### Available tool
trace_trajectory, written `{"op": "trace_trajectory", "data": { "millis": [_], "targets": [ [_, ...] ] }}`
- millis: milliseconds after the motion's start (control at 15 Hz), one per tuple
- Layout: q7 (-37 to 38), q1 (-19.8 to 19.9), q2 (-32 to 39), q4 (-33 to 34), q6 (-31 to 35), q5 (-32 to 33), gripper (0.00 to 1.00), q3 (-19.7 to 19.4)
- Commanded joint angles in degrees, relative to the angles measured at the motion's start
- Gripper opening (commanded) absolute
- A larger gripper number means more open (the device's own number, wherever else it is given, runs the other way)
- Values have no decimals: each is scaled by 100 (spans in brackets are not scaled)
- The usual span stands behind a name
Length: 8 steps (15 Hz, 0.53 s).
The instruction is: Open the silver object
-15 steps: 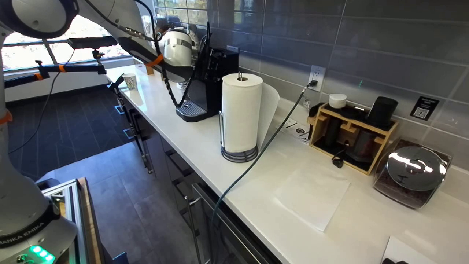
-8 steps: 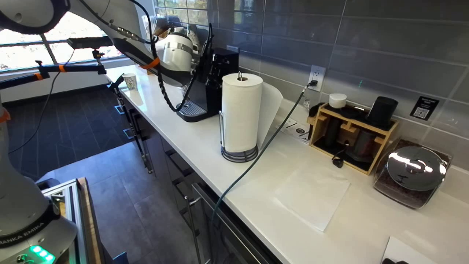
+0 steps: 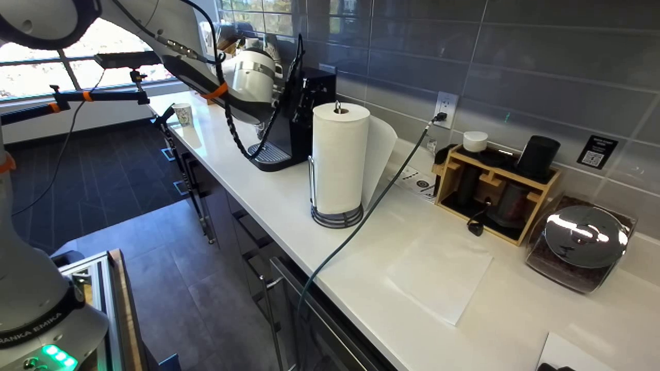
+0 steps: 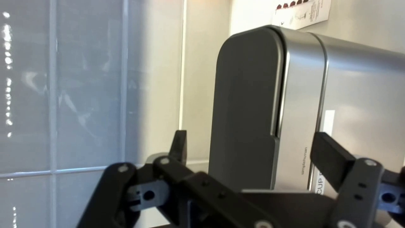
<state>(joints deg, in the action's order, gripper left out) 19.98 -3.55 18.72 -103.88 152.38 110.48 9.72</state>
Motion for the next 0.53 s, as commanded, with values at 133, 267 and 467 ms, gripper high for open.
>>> {"op": "trace_trajectory", "data": {
  "millis": [133,267,467],
  "targets": [
    [146,-3,295,330,43,139,100,12],
    [167,-13,375,416,49,168,100,20],
    [181,-25,510,605,103,190,100,48]
  ]
}}
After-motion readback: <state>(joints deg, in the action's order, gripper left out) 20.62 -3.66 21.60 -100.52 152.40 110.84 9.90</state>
